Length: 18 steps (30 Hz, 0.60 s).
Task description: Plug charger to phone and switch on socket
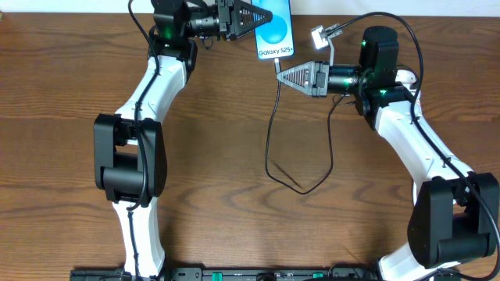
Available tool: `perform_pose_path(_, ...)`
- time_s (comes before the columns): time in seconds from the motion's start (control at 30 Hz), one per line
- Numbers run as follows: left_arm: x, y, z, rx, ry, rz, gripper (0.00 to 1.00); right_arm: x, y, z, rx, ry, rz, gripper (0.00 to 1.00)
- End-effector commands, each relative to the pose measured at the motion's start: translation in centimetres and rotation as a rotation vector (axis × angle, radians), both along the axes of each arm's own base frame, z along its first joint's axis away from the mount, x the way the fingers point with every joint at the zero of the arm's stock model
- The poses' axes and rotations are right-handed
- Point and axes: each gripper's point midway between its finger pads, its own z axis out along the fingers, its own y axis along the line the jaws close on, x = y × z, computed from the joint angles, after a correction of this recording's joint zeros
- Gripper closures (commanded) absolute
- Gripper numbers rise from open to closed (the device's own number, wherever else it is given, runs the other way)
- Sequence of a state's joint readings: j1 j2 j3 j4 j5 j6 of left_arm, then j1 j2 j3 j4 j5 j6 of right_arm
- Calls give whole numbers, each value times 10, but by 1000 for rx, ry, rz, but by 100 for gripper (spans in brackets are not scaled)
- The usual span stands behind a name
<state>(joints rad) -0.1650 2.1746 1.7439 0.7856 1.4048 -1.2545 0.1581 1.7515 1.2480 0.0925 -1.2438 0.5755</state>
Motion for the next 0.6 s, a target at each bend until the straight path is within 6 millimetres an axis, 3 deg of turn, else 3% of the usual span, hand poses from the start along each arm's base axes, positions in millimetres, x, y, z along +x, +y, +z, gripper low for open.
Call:
perform_pose_path(0.0, -17, -2, 19, 7, -64, -56, 93, 7, -5, 12, 17, -29, -13, 99)
perform_pose_path(0.33, -17, -2, 19, 6, -63, -56, 93, 6, -3, 11, 17, -22, -9, 99)
perform_pose_path(0.57, -14, -1, 20, 0, -55, -37, 93, -7, 12, 7, 15, 17, 40, 99)
